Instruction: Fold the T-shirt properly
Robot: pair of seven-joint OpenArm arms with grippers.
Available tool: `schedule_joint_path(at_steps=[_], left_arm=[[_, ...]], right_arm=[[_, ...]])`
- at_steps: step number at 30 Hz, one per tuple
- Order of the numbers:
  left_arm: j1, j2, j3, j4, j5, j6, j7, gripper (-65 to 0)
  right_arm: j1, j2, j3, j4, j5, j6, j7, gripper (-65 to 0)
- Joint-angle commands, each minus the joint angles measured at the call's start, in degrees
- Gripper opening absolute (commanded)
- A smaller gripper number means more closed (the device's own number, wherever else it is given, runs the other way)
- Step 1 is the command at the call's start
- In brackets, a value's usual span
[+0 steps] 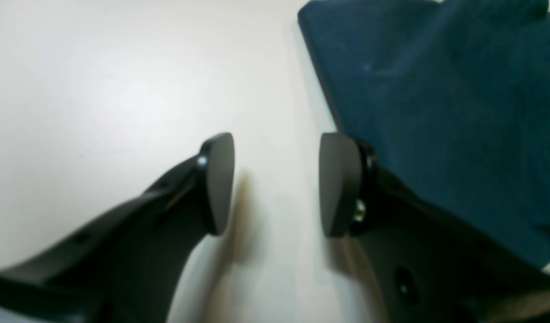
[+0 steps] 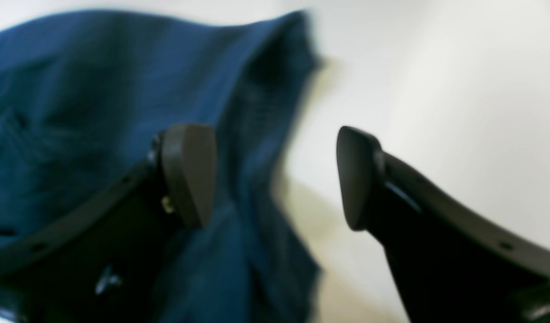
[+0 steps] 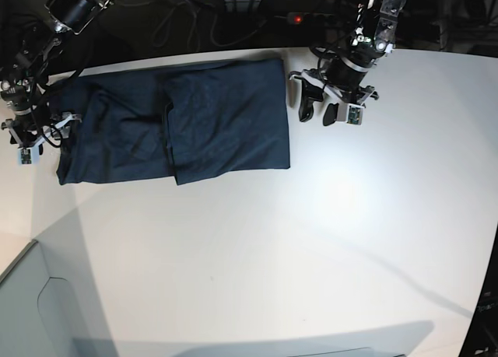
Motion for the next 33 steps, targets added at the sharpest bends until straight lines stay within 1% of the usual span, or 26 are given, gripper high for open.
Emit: schedule_joint_path(at_steps=[1,7,11,15,18,23,28,30,31,33], left_arm=[[0.2,-0.2,-0.3,1.1,-0.1,-0.2,-1.2,-35.4],[-0.1,-0.2,0.0,1.0,-0.1,-0.2,-1.2,-35.4],[-0.2,-0.2,-0.1,0.9,-0.1,-0.2,-1.2,-35.4],[-0.2,-0.2,-0.2,0.9,-0.1,-0.2,-1.2,-35.4],[-0.2,-0.2,-0.1,0.9,-0.1,-0.2,-1.2,-35.4],[-0.1,-0.2,-0.2,0.9,-0.1,-0.2,-1.2,-35.4],[0.0,-0.2,-0.2,0.9,-0.1,-0.2,-1.2,-35.4],[-0.1,-0.2,-0.1,0.9,-0.1,-0.2,-1.2,-35.4],[-0.1,-0.2,0.0,0.9,-0.1,-0.2,-1.2,-35.4],[-0.1,-0.2,0.0,0.9,-0.1,-0.2,-1.2,-35.4]], right_arm=[[0.7,0.7,-0.2,1.1,0.8,0.6,1.1,-24.9],[0.4,0.4,-0.2,0.8,0.8,0.6,1.1,-24.8],[0.3,-0.9,-0.3,0.7,0.7,0.6,1.1,-24.8],[0.3,-1.2,-0.6,-0.1,0.7,0.6,1.1,-24.8],[0.7,-0.8,-2.7,-3.7,0.7,0.6,1.5,-24.8],[0.8,0.1,-3.0,-7.3,0.7,0.6,1.6,-24.8],[0.5,0.3,-2.9,-8.4,0.7,0.6,1.6,-25.4],[0.2,0.3,-3.0,-8.2,0.7,0.6,1.6,-27.9],[0.2,0.3,-3.0,-8.2,0.7,0.6,1.4,-31.0],[-0.9,0.4,-3.1,-8.3,0.9,0.6,1.5,-42.8]])
